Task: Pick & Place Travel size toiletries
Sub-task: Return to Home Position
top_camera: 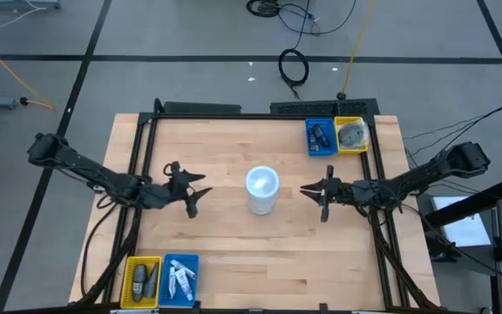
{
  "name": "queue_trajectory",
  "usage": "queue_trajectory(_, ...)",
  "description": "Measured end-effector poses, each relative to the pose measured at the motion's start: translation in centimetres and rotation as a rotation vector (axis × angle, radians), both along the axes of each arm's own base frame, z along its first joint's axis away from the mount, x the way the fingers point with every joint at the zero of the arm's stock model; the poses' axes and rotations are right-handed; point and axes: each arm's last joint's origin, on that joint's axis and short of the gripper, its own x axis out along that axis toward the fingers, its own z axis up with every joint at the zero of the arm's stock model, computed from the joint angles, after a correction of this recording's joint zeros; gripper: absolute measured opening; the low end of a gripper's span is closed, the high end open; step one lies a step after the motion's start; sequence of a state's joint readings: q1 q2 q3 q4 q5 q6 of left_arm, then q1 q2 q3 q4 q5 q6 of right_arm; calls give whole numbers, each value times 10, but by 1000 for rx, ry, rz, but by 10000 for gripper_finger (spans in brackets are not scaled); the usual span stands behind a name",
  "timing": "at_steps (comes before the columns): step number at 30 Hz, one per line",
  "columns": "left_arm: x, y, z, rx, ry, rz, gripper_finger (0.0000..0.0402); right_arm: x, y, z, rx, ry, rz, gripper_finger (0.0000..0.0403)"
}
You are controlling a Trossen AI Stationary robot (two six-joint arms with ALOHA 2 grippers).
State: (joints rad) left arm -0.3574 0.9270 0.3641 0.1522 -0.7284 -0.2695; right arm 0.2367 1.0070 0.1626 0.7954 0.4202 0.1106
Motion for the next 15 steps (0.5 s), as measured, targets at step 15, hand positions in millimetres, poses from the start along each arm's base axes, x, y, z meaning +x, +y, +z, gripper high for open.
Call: queue_trajectory(15,-40,23,-31,-84,-111,79,214,-14,-4,-13,-38,-12,1,47)
